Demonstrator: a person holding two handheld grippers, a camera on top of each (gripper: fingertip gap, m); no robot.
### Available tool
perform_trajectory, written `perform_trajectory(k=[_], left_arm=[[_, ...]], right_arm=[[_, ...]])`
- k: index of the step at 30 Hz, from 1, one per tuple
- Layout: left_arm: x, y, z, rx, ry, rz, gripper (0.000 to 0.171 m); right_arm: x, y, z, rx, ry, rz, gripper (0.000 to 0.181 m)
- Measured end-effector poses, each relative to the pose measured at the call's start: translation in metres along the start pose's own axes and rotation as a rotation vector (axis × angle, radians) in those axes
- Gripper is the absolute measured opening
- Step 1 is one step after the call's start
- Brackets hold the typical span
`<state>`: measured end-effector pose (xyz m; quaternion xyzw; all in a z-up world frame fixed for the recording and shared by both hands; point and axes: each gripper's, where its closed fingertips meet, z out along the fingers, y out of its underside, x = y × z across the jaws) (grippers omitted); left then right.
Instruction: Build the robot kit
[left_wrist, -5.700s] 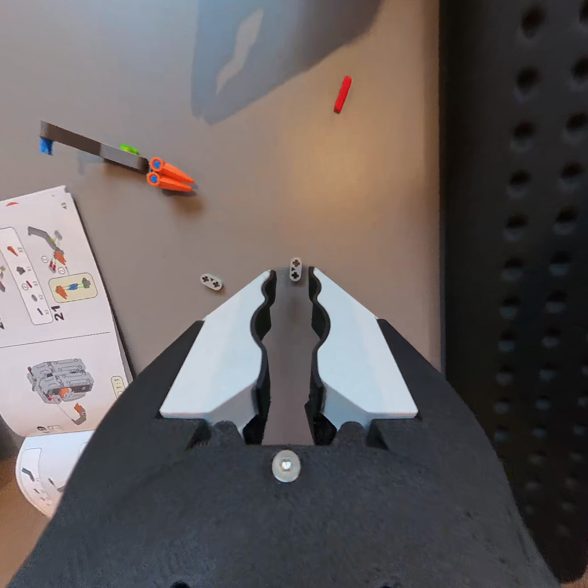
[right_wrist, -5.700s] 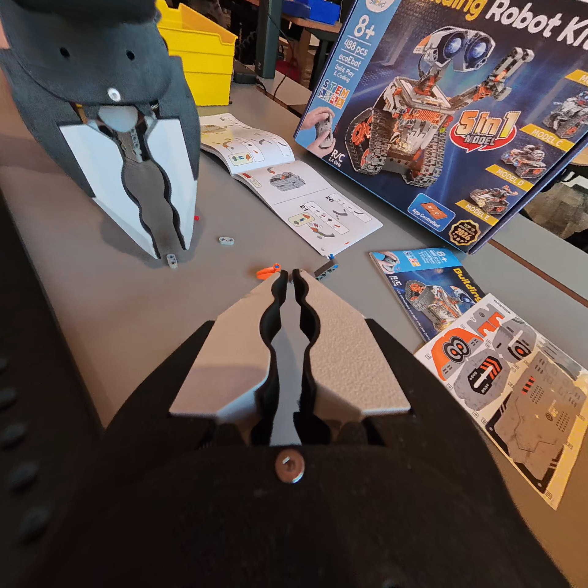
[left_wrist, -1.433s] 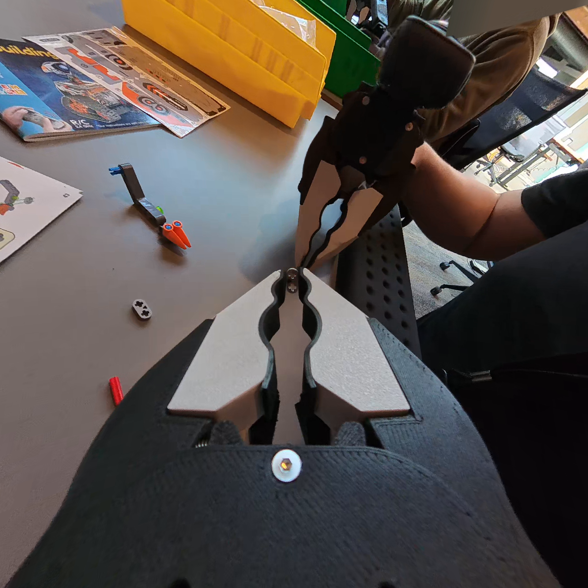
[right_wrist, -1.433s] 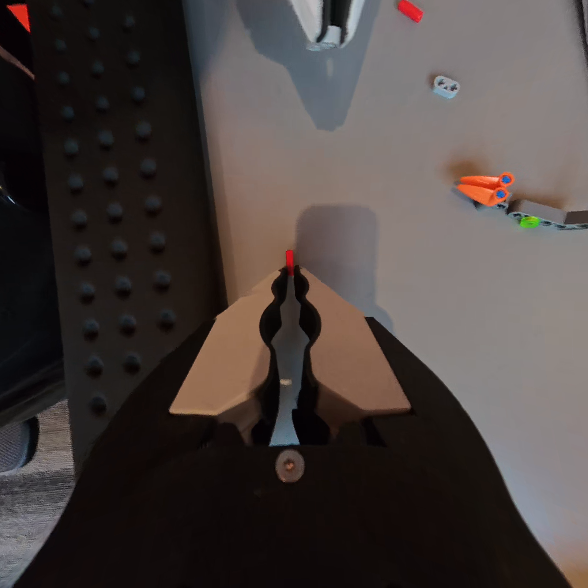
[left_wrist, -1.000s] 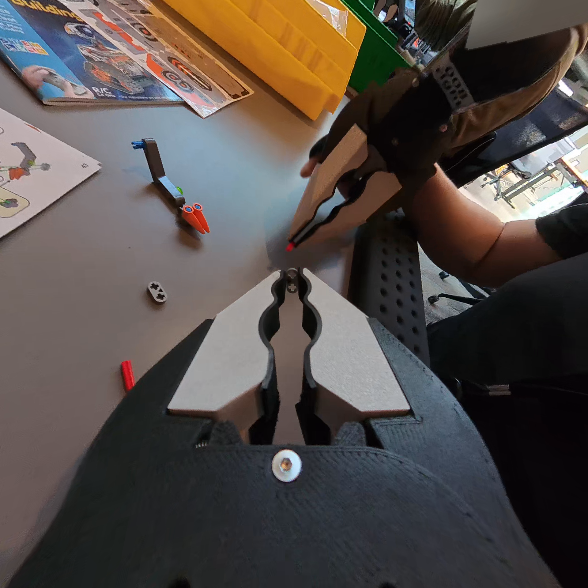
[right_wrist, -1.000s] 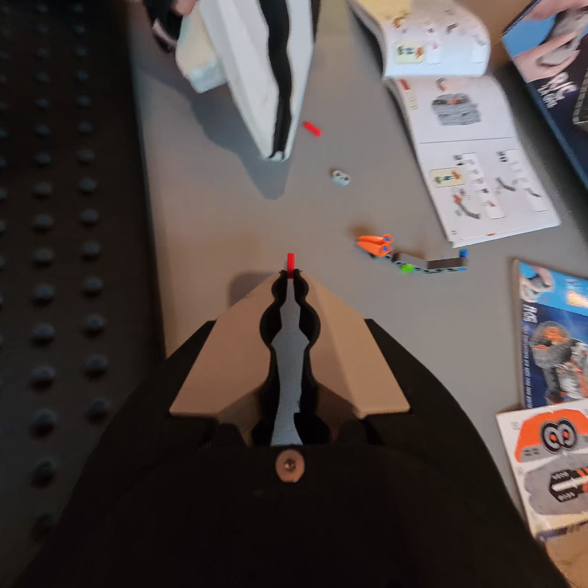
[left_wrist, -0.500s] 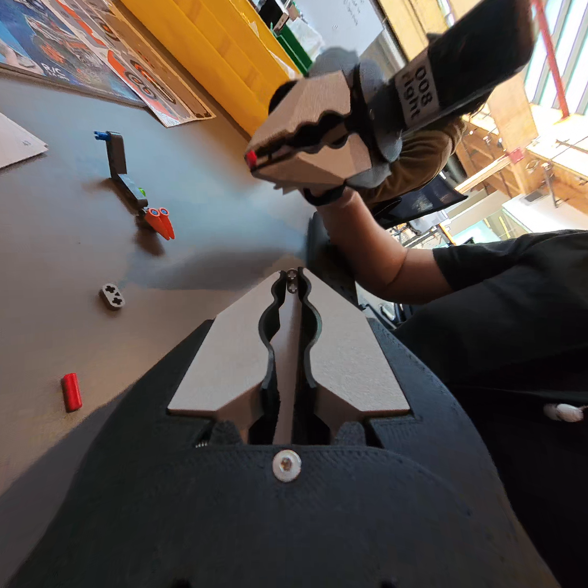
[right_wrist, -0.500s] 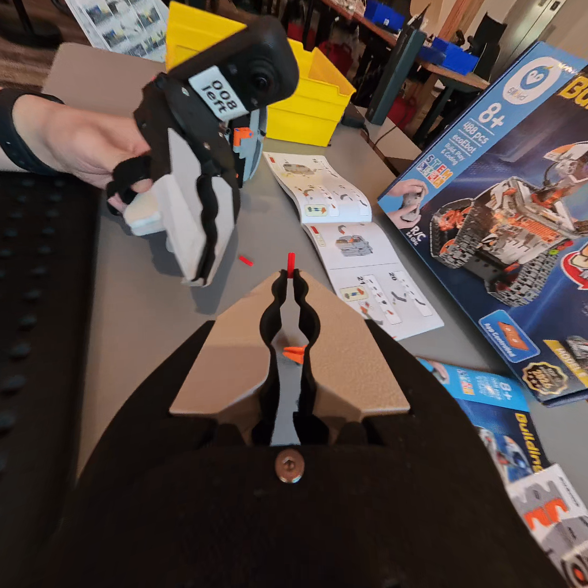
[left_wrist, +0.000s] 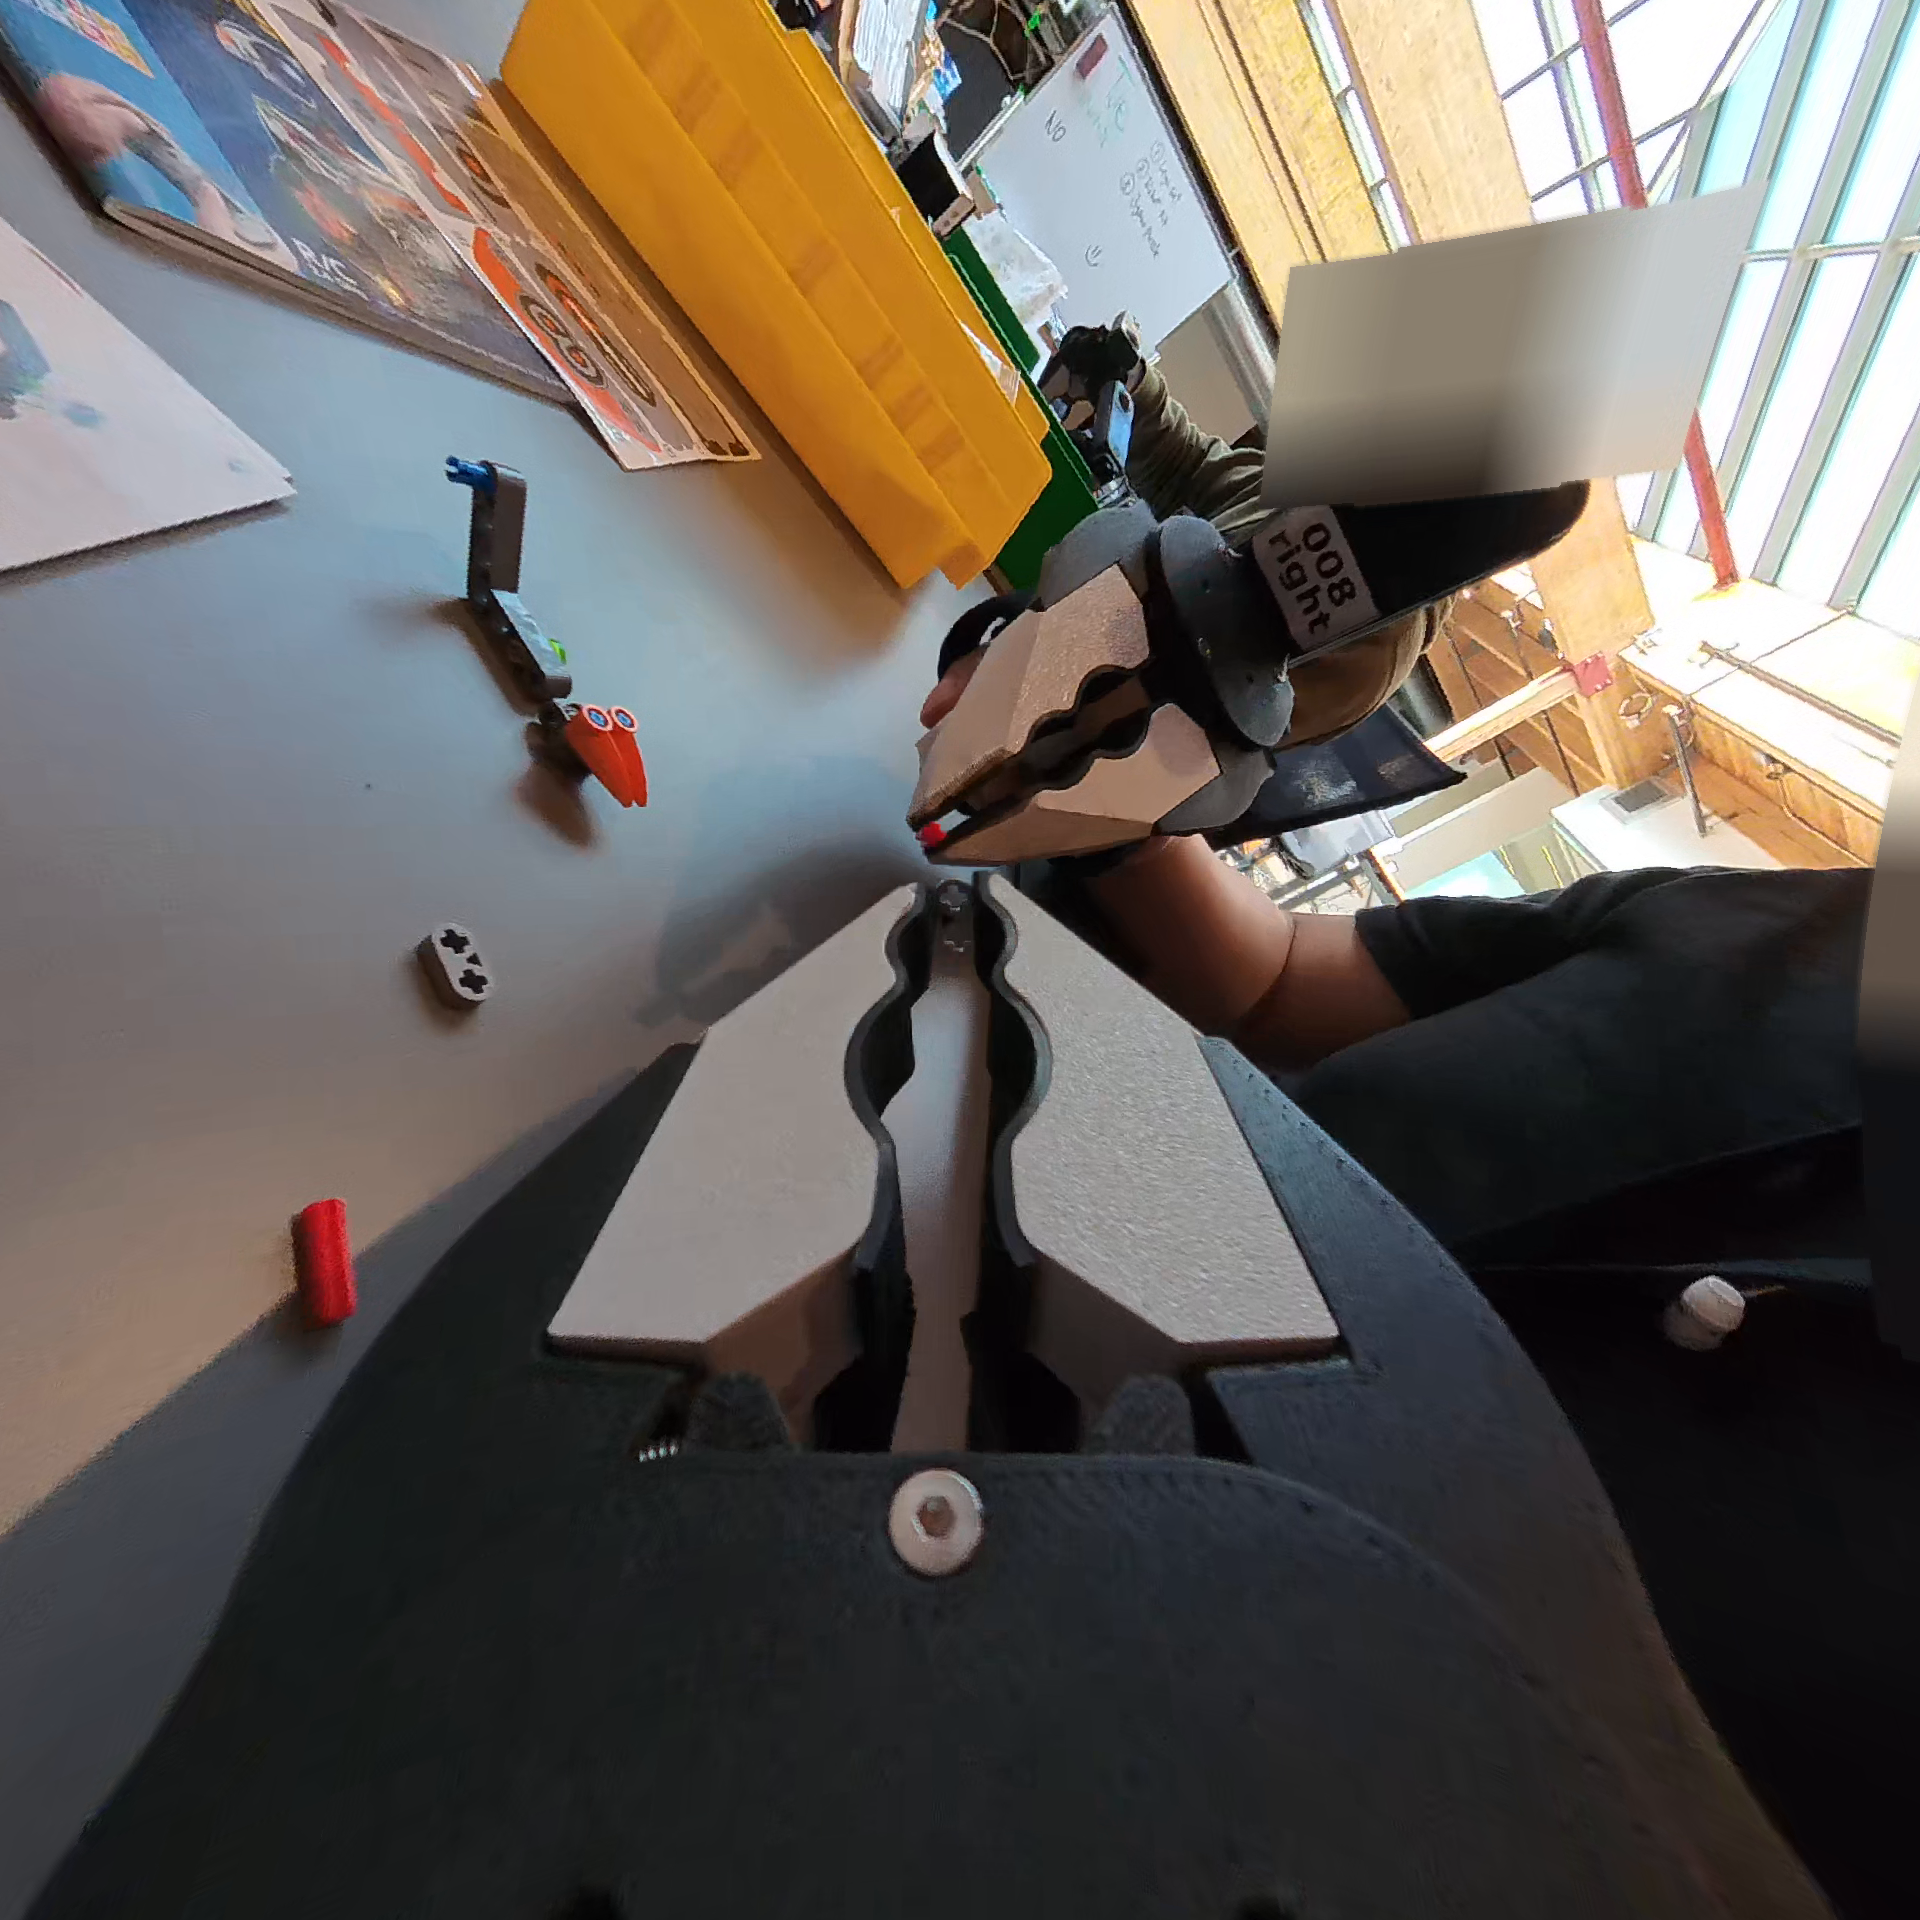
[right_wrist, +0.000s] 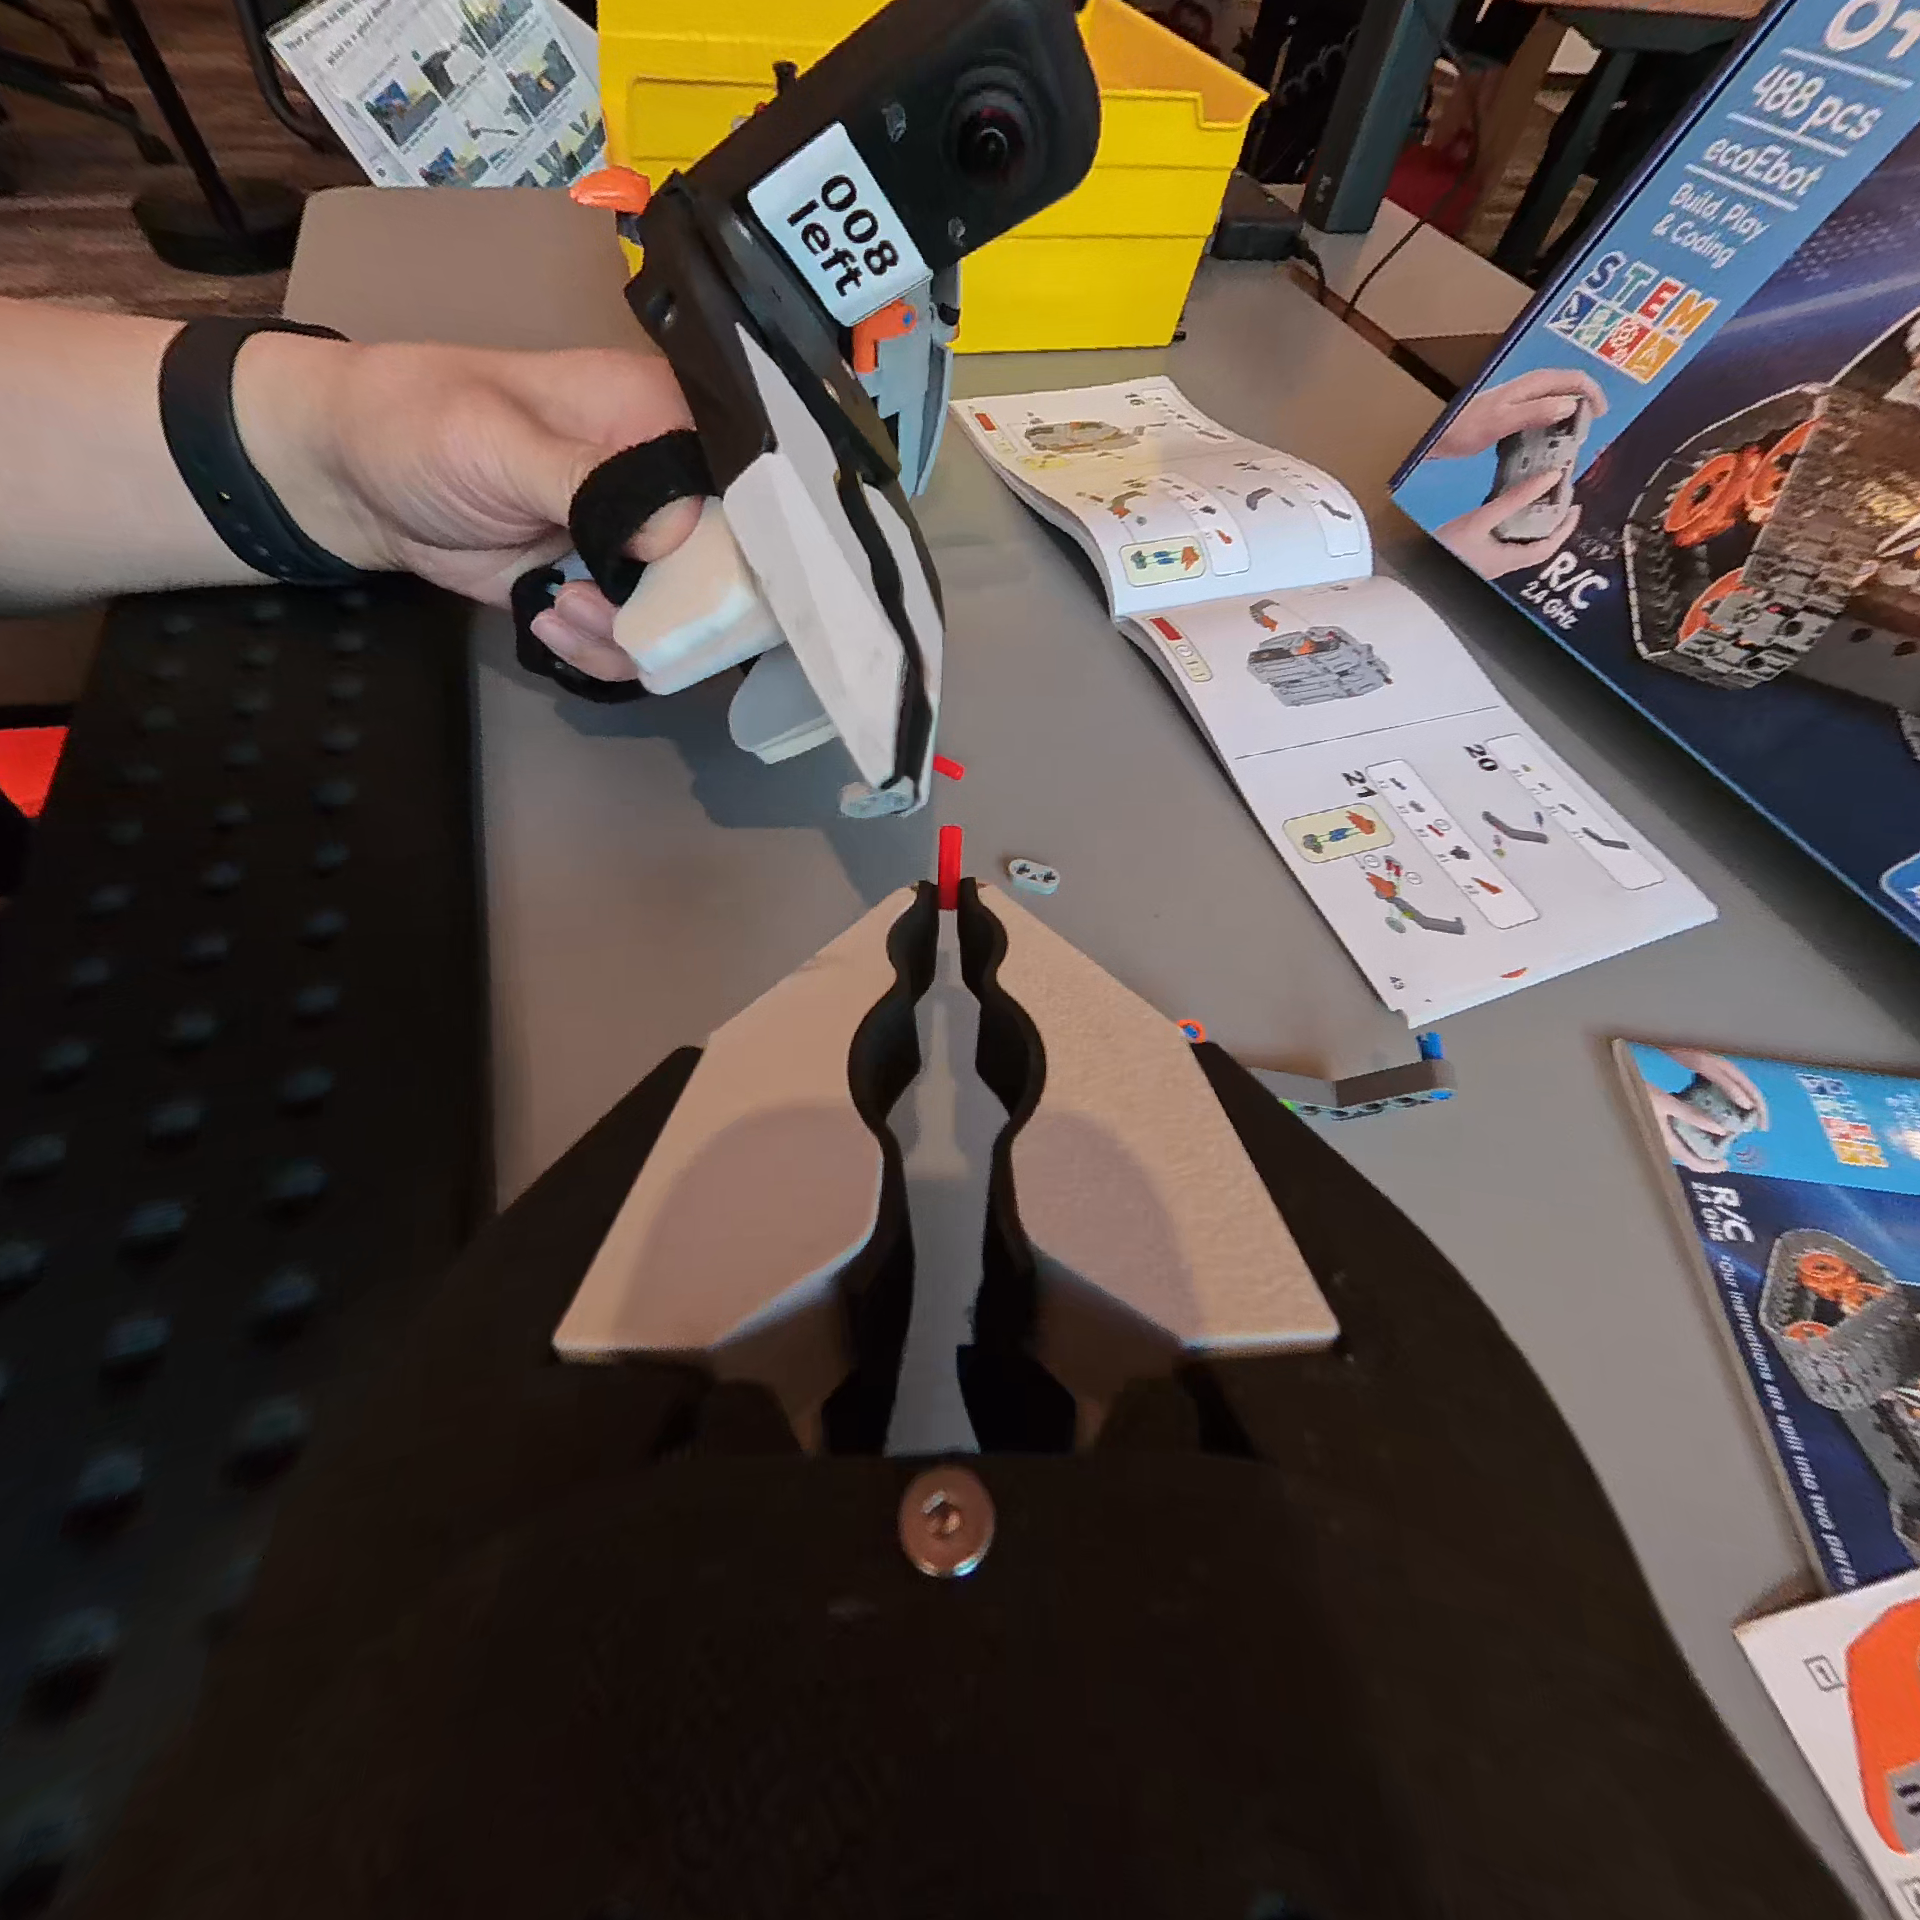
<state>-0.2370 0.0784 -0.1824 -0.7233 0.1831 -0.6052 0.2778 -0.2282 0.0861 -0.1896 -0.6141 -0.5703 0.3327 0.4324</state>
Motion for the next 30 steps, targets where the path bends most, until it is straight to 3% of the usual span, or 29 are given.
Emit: perform_trajectory(k=[6,13,18,30], left_arm=[[-0.008,-0.006,0.000,0.046,-0.021,-0.059,0.005],[-0.012,-0.004,0.008,0.055,-0.042,-0.128,0.005],[-0.011,-0.005,0.007,0.089,-0.011,-0.189,0.005],[-0.012,-0.008,0.004,0.093,-0.002,-0.168,0.005]], right_arm=[[0.003,-0.002,-0.003,-0.016,0.054,-0.070,0.003],[0.011,-0.007,-0.003,-0.089,0.300,-0.398,0.003],[0.007,-0.001,0.003,-0.150,0.336,-0.518,0.003],[-0.002,0.002,0.003,-0.060,0.051,-0.063,0.004]])
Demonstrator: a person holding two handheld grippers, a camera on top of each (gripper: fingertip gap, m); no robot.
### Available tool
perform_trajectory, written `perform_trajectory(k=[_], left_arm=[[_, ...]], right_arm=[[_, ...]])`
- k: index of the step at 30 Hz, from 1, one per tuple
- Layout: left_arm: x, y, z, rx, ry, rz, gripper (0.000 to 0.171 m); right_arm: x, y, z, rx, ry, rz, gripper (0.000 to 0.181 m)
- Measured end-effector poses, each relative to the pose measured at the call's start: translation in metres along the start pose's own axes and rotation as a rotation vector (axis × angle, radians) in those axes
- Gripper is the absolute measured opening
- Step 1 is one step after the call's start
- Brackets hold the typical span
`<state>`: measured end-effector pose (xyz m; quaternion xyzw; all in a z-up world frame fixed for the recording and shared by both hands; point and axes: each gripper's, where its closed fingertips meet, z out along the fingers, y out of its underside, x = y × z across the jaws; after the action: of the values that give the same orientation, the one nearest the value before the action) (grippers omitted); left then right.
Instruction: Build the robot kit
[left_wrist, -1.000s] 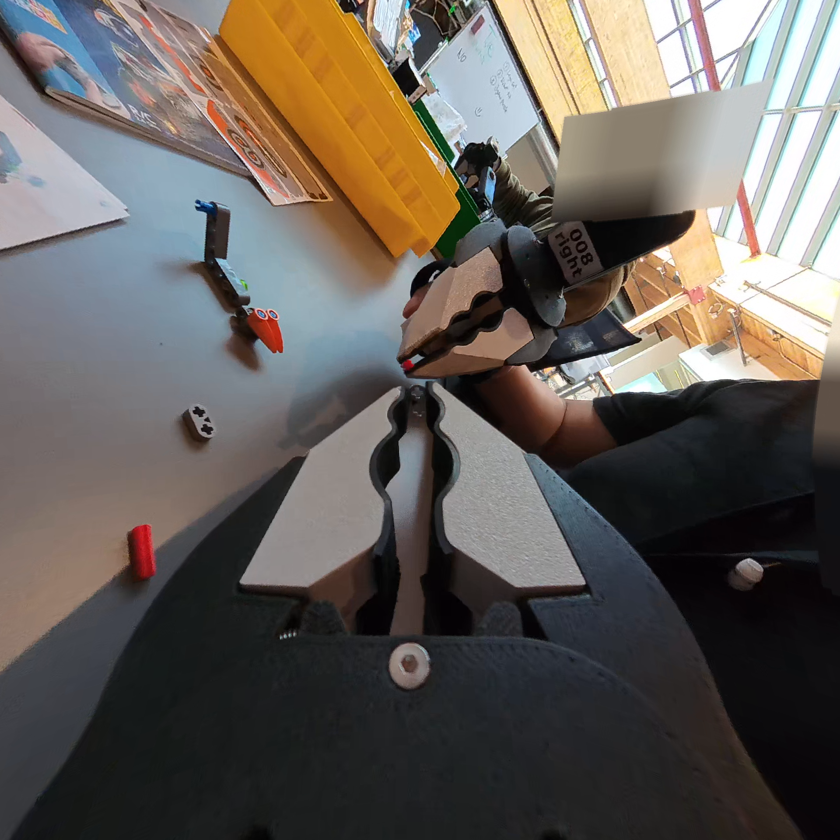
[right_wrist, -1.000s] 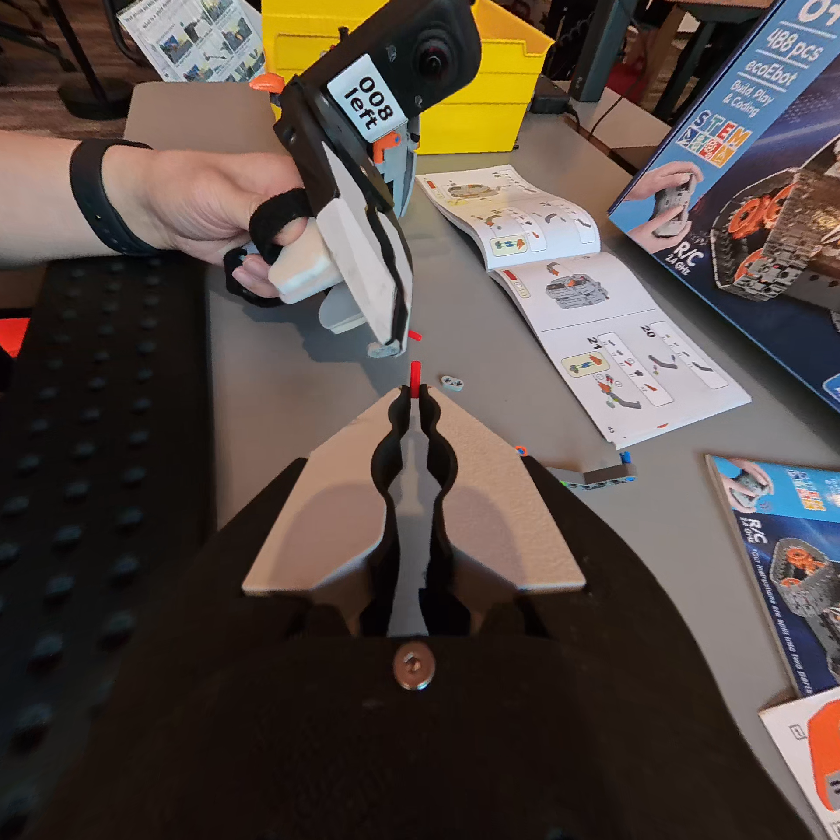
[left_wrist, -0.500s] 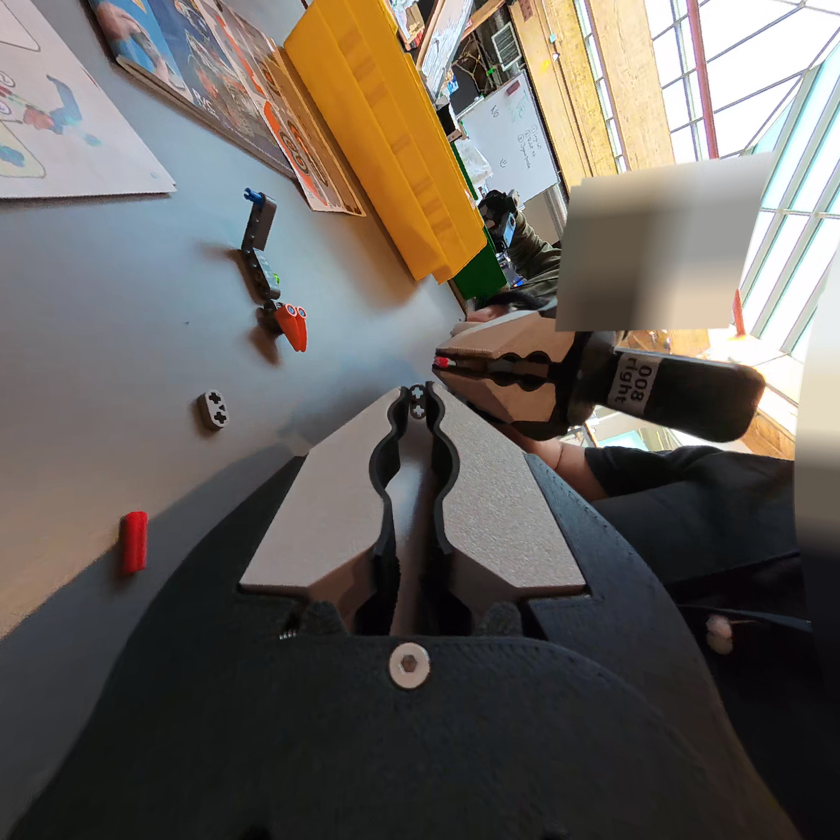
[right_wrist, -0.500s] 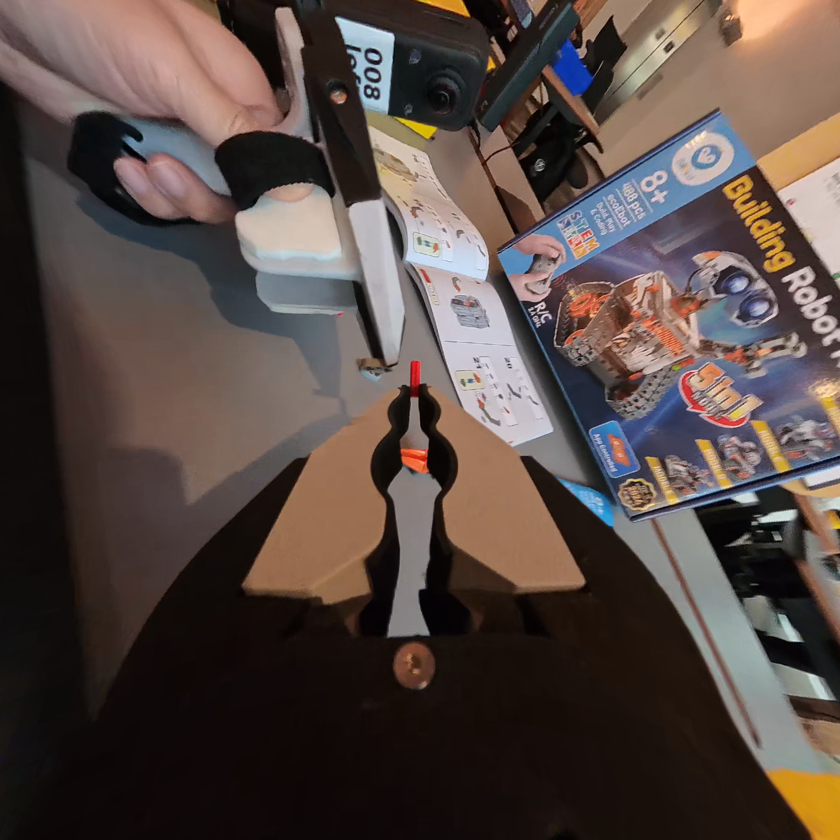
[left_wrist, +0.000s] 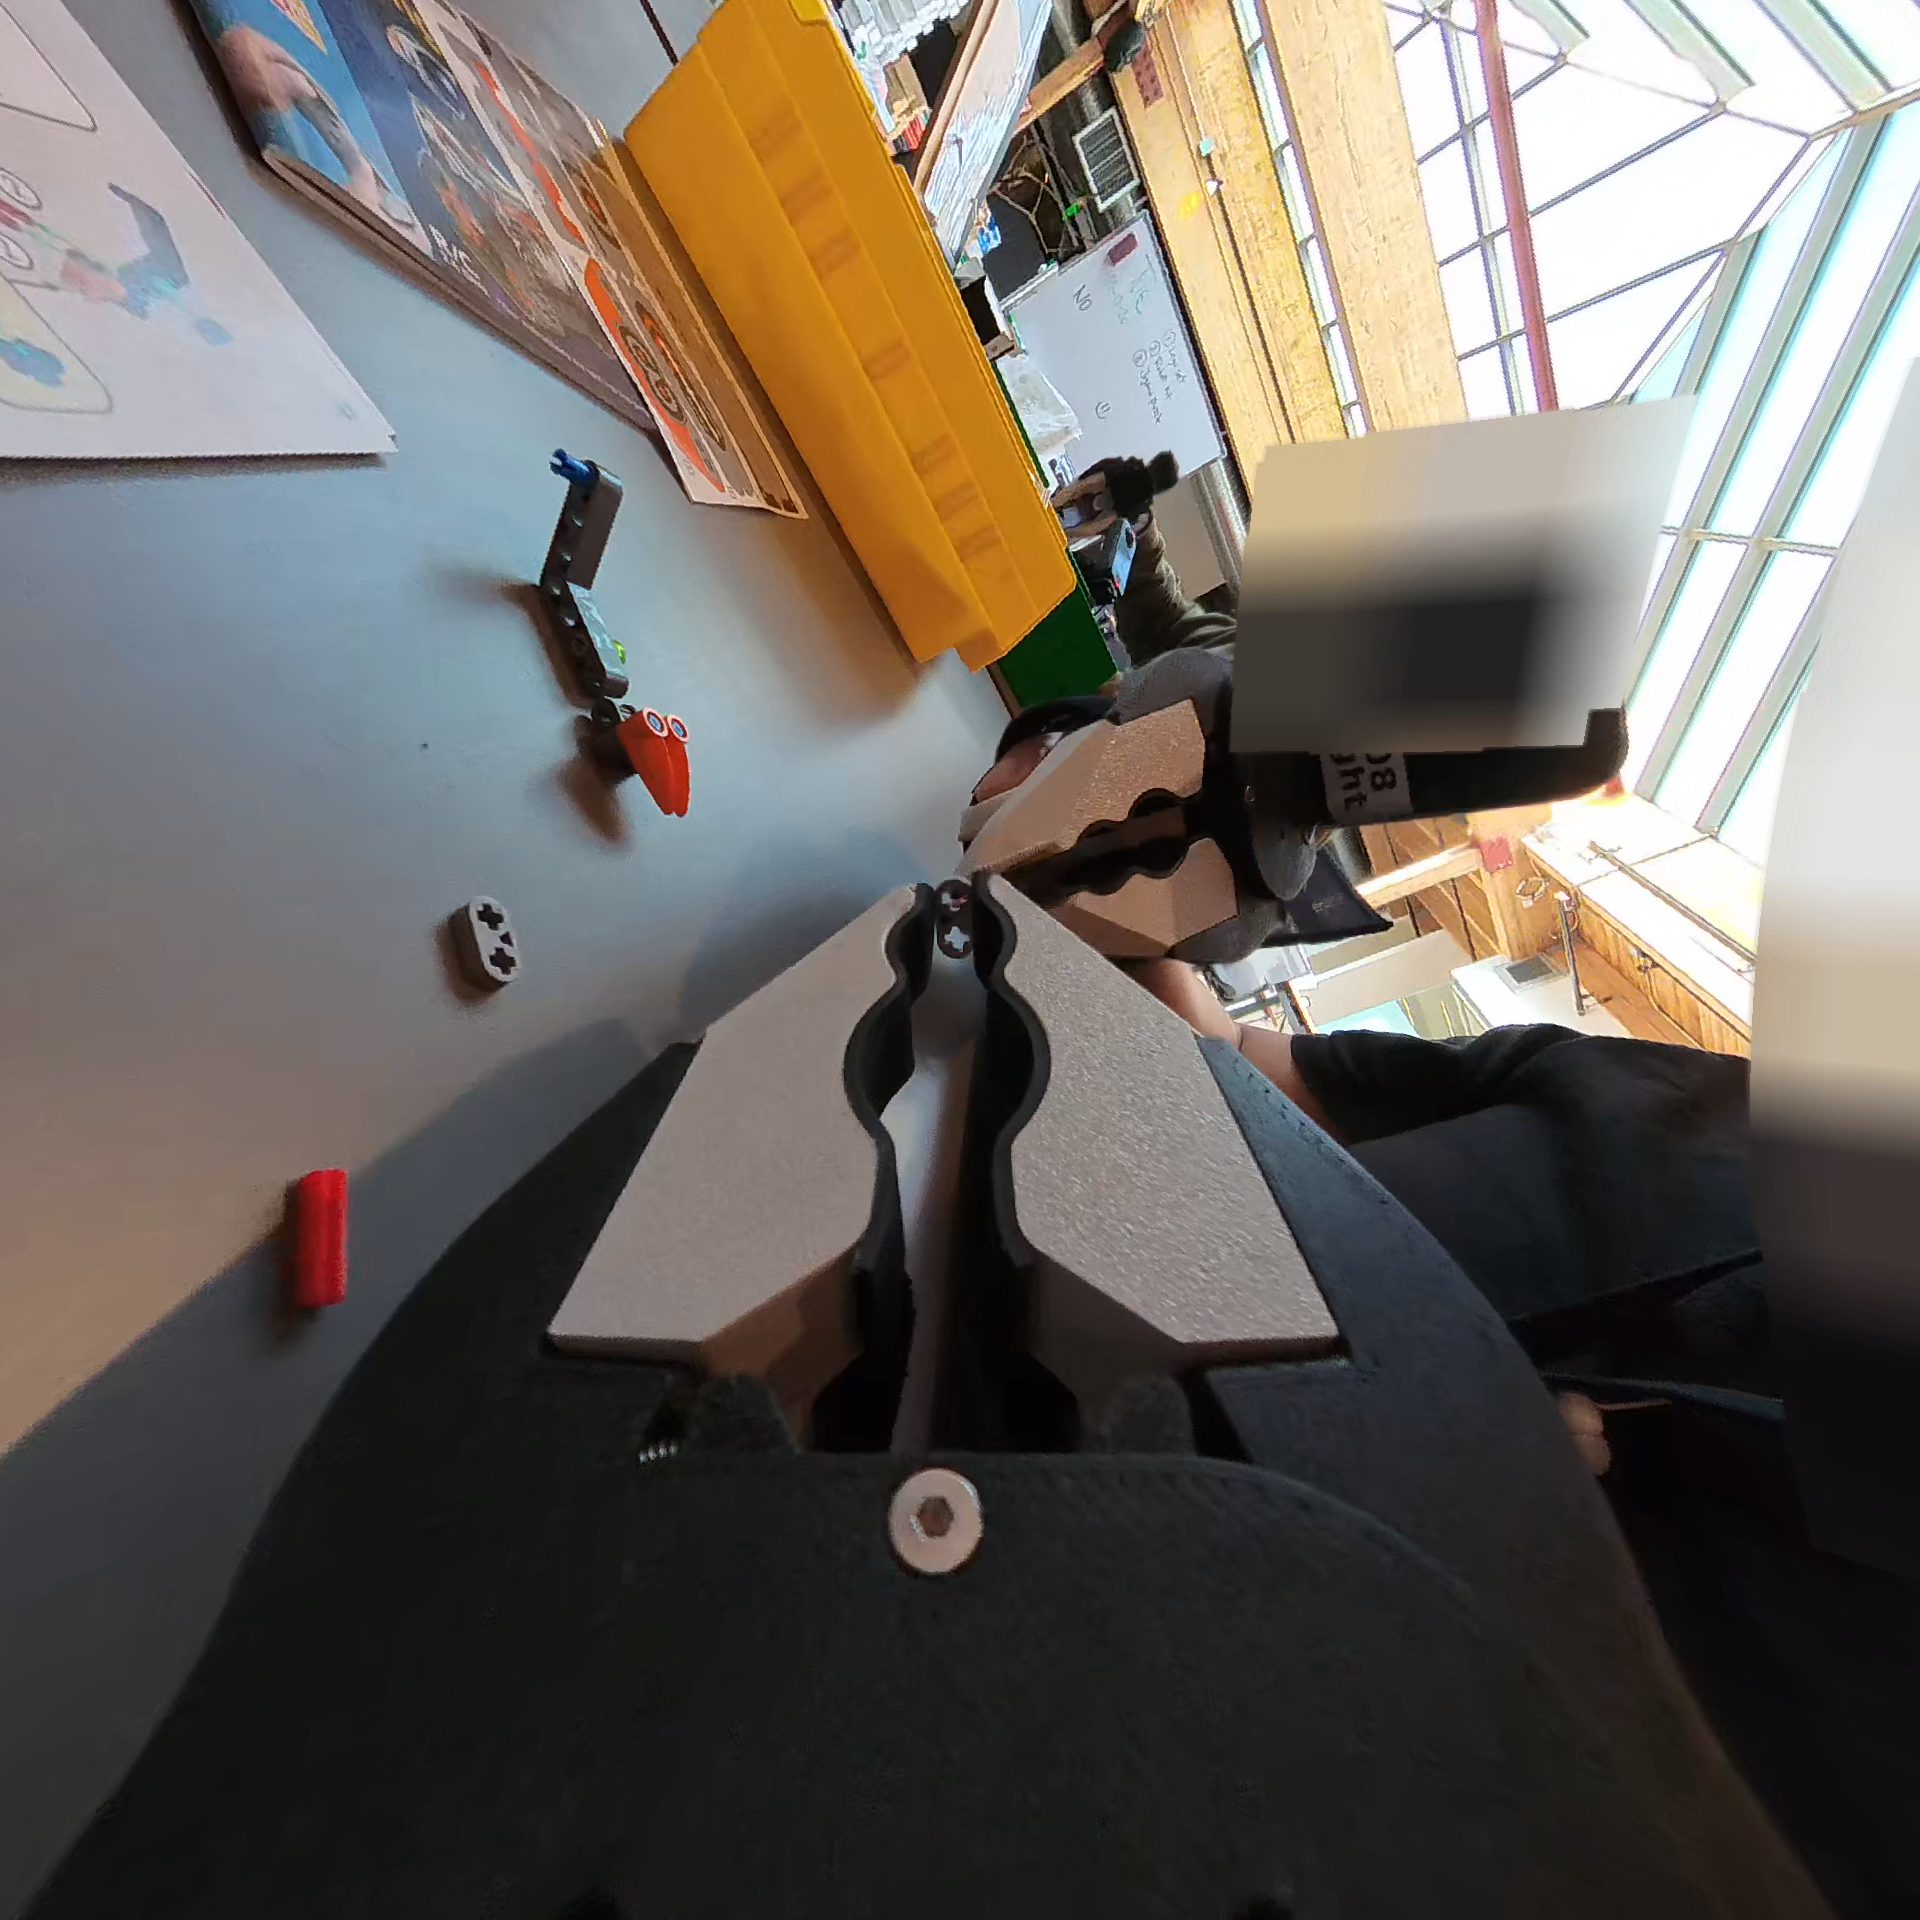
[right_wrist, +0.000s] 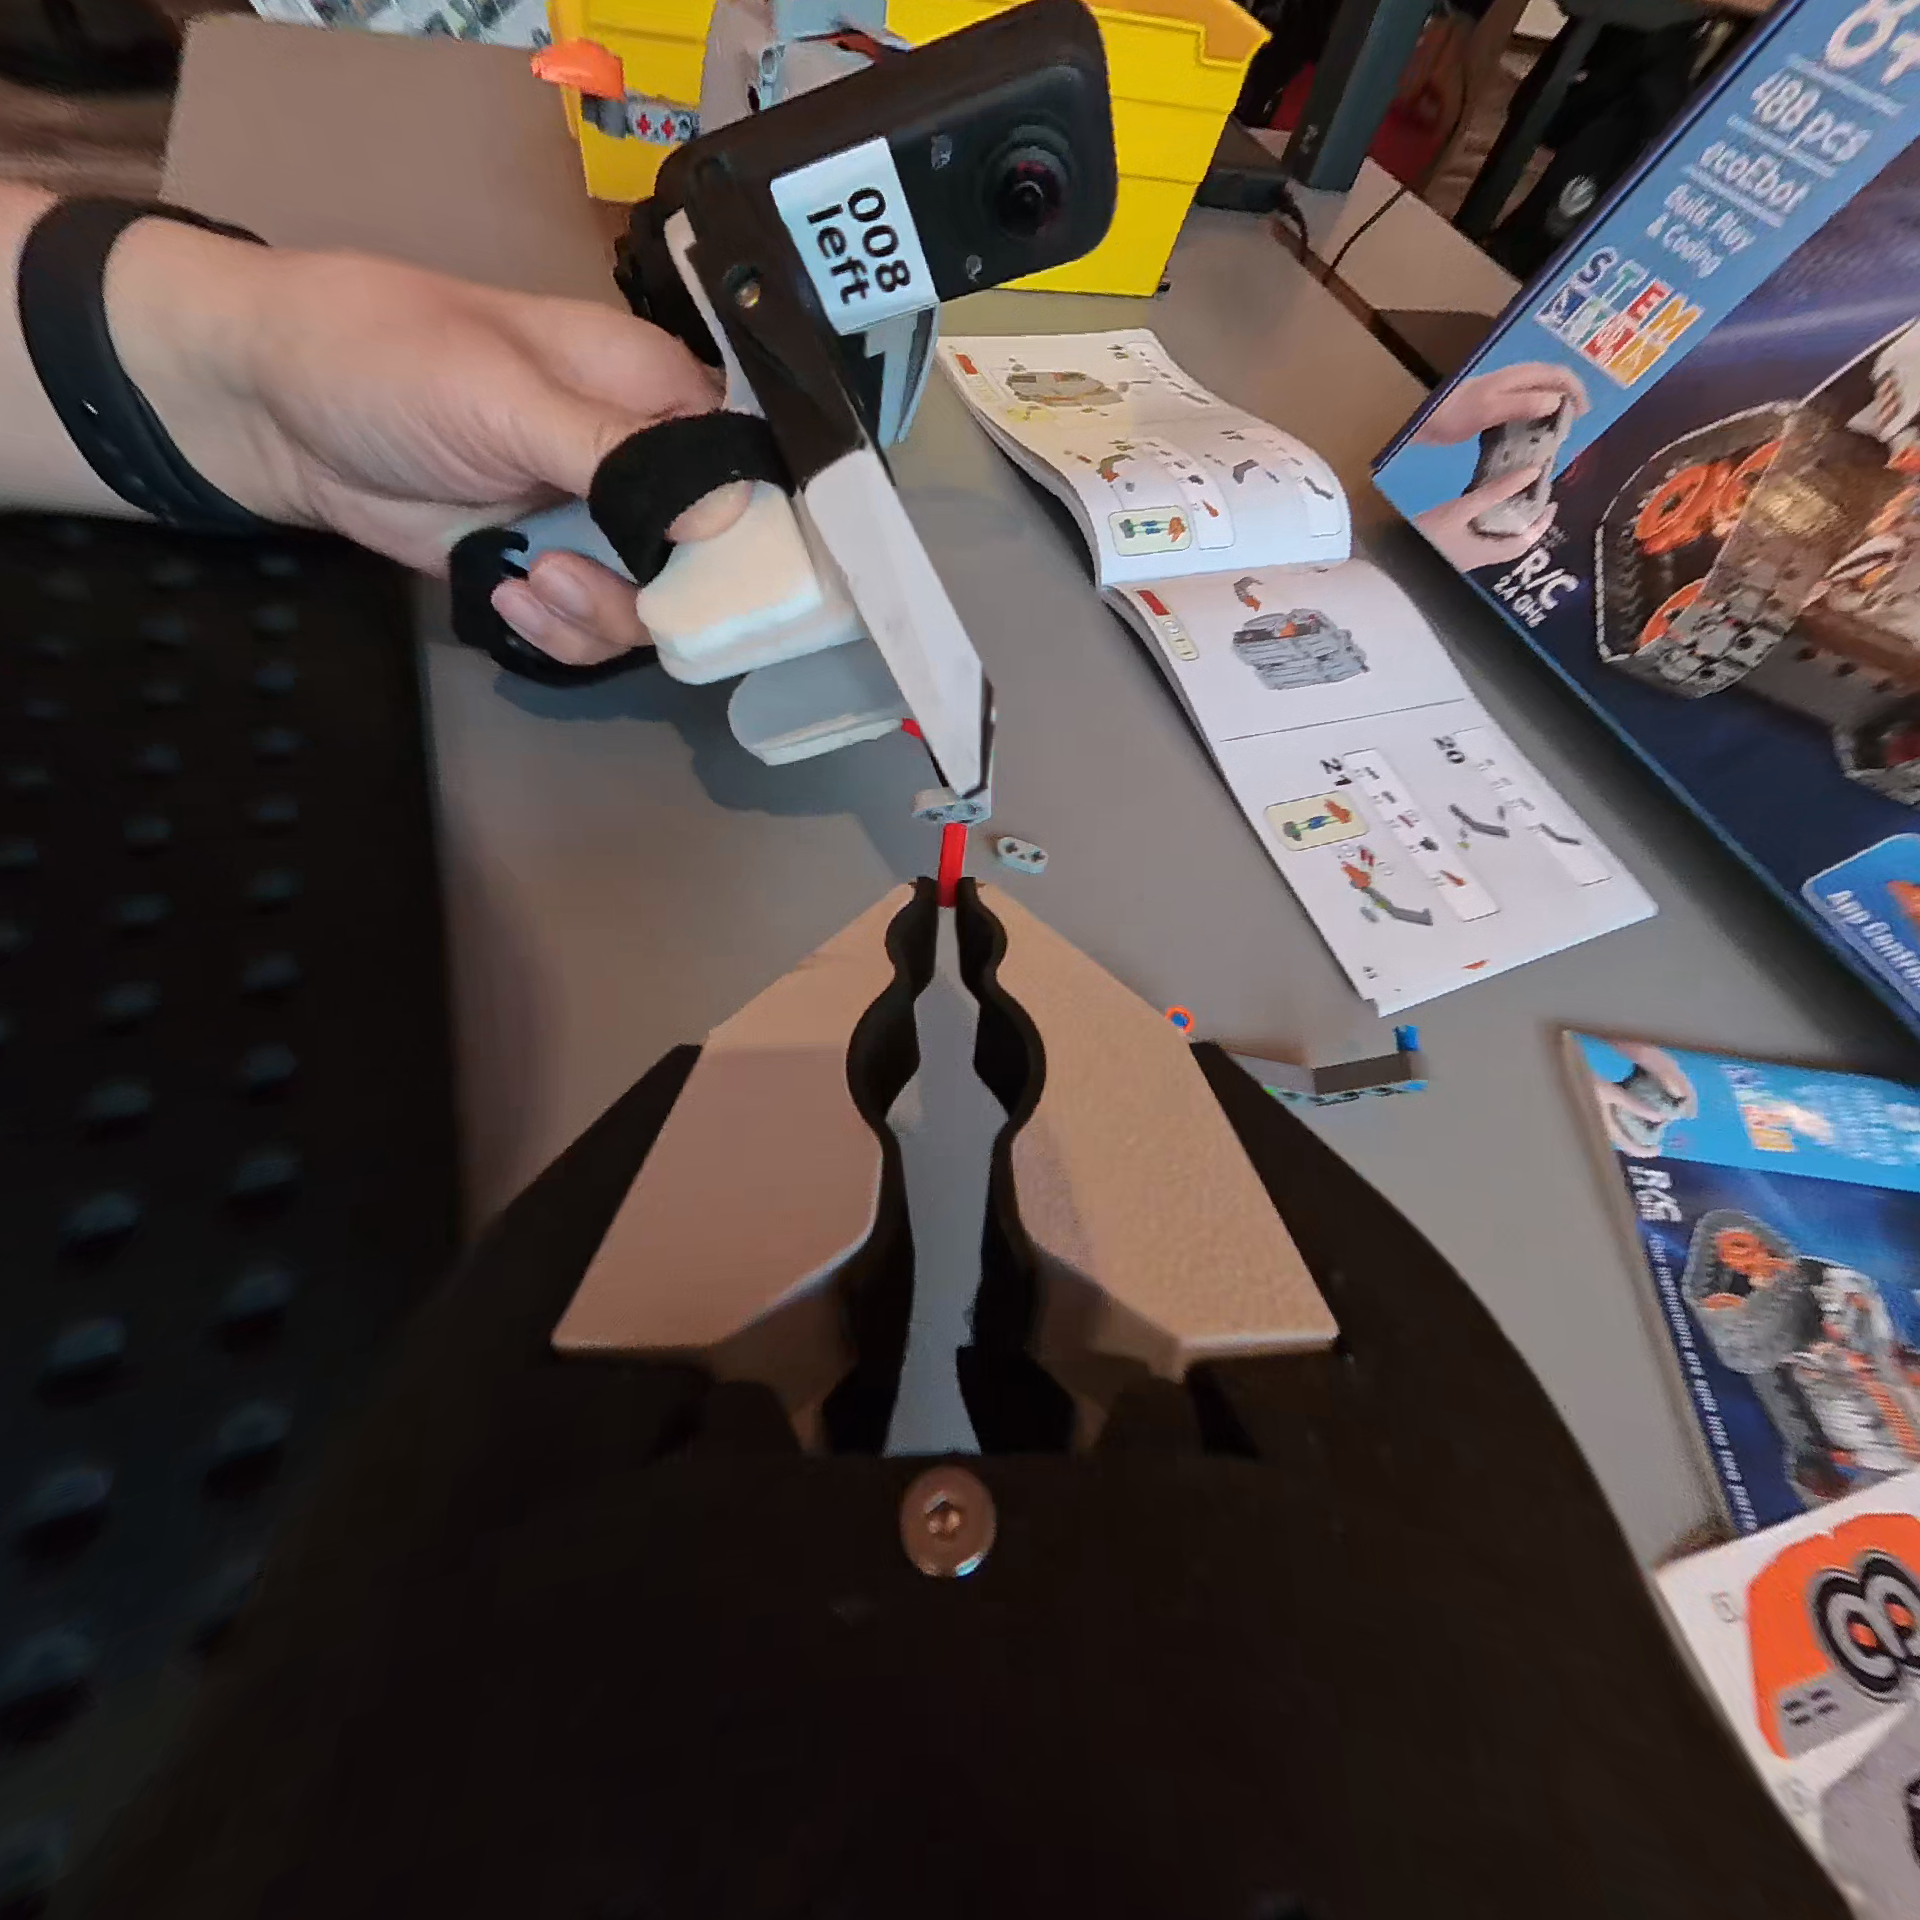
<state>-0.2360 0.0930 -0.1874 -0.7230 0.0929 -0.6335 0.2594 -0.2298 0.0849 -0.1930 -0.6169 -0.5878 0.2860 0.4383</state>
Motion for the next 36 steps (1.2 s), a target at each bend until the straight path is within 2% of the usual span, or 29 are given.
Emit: perform_trajectory(k=[10,15,22,25,29,36], left_arm=[[0.002,0.007,0.007,-0.047,0.014,0.011,0.005],[-0.001,0.012,0.008,-0.085,-0.025,0.057,0.005],[-0.006,0.024,0.009,-0.175,-0.097,0.165,0.005],[-0.006,0.027,0.007,-0.197,-0.080,0.136,0.005],[-0.013,0.033,0.005,-0.228,-0.103,0.089,0.005],[-0.025,0.036,0.000,-0.237,-0.153,0.050,0.005]], right_arm=[[-0.001,0.005,-0.002,-0.028,-0.036,0.010,0.004],[-0.005,0.009,-0.001,-0.053,-0.061,0.013,0.004],[-0.014,0.019,0.002,-0.088,-0.184,0.145,0.003],[-0.016,0.019,0.003,-0.080,-0.209,0.150,0.003],[-0.020,0.027,0.008,-0.115,-0.185,0.064,0.003],[-0.022,0.034,0.019,-0.108,-0.197,0.152,0.003]])
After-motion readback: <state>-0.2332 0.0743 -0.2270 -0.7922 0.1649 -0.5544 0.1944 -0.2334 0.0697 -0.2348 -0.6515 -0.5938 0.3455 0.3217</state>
